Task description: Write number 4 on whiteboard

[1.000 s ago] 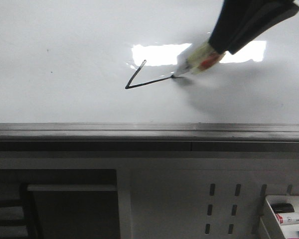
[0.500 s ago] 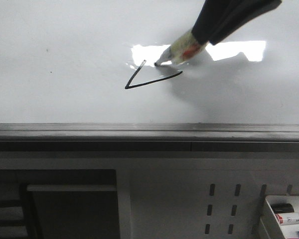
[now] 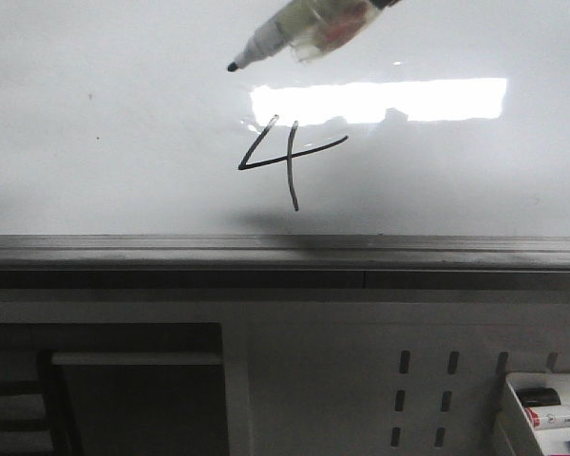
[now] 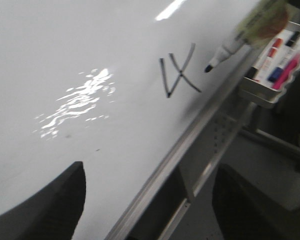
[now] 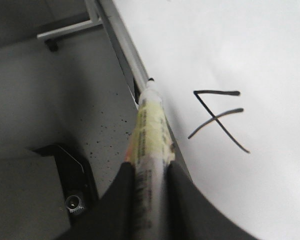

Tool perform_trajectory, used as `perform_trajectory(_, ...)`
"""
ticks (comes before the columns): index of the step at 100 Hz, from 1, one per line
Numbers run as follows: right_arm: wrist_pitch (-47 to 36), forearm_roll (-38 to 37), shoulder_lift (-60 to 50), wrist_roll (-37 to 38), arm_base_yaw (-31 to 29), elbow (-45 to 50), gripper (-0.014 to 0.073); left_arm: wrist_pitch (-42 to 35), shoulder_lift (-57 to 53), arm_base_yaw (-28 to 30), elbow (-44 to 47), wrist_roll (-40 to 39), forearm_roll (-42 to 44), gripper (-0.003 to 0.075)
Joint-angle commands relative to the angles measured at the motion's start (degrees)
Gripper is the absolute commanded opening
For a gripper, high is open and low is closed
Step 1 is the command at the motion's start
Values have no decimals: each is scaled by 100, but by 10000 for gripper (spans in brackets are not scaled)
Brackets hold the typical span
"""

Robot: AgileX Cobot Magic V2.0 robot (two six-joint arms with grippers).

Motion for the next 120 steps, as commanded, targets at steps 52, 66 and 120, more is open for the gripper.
perform_trajectory(52,-61,151,-183,-1406,217,-179,-66,193,2587,-1833,-1834,868,-301,491)
perform_trajectory(66,-27,151,-183,-1406,217,-179,-66,169,2686,-1833,-1921,868,-377,487)
perform_trajectory(120,-19,151,-161,-1406,206,-179,-66,191,2674,-1833,-1921,1023,-517,60)
